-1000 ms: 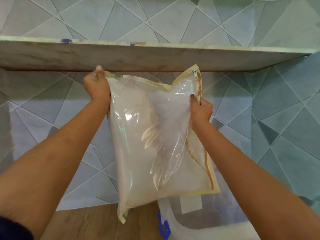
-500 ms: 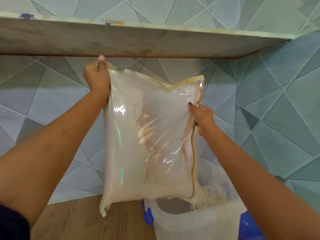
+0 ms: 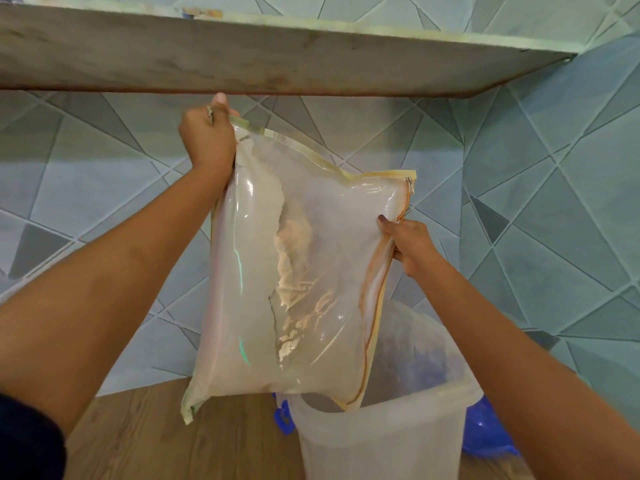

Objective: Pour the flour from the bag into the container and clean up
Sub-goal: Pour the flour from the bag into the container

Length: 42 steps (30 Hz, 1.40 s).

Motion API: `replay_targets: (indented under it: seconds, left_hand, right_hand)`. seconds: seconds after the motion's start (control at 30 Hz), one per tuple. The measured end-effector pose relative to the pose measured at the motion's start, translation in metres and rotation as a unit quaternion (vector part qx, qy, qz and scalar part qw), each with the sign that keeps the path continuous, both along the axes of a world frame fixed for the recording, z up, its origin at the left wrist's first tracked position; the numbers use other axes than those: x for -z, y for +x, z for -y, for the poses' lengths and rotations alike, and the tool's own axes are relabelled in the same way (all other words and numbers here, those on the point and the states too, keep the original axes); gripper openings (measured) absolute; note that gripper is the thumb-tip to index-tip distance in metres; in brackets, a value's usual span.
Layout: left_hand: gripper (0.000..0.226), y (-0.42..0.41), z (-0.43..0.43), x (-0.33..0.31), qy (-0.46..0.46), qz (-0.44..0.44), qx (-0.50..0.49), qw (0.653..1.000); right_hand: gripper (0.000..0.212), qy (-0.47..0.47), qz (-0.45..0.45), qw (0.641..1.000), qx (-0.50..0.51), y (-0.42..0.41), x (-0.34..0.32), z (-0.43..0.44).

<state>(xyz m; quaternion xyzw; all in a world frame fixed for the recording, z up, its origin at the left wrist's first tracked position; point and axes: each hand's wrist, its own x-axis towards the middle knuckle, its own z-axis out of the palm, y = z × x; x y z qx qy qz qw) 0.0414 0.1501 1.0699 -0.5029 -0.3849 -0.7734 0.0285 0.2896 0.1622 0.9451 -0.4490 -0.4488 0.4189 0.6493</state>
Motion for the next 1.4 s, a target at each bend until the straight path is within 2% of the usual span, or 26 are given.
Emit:
replay_targets:
  seconds: [0.1,0.3,0.5,0.77,0.97,1.1,1.27,1.4]
  left_hand:
    - [0.040,0.010,-0.002,0.000,-0.002,-0.015,-0.003,1.000]
    - [0.039,0.019,-0.005,0.004,-0.007,-0.016,0.001,1.000]
    - [0.029,0.030,-0.003,0.006,-0.029,-0.025,0.020,0.999]
    - [0.037,0.058,-0.002,0.005,-0.037,-0.090,0.012,0.995]
    - [0.039,0.076,0.003,0.006,-0.053,-0.156,0.017,0.986]
    - [0.036,0.068,0.004,0.002,-0.080,-0.150,0.045,0.984]
    - [0.021,0.045,0.006,0.005,-0.146,-0.173,0.094,0.970]
    - [0.023,0.029,0.012,0.012,-0.187,-0.153,0.110,0.964]
  right_hand:
    - [0.030,-0.012,-0.002,1.000,-0.003,0.009,0.003,0.001]
    - [0.017,-0.022,-0.006,1.000,0.013,0.016,0.012,0.000]
    - [0.037,-0.036,-0.001,0.999,0.000,0.023,0.016,-0.001]
    - [0.047,-0.073,-0.020,0.997,-0.003,0.038,0.033,-0.003]
    - [0.044,-0.094,-0.005,0.995,0.038,0.049,0.045,-0.003]
    - [0.042,-0.083,-0.002,0.994,0.067,0.051,0.040,-0.004]
    - [0.043,-0.085,-0.014,0.993,0.080,0.046,0.038,-0.008]
    - [0.046,-0.106,0.001,0.990,0.096,0.046,0.047,-0.014]
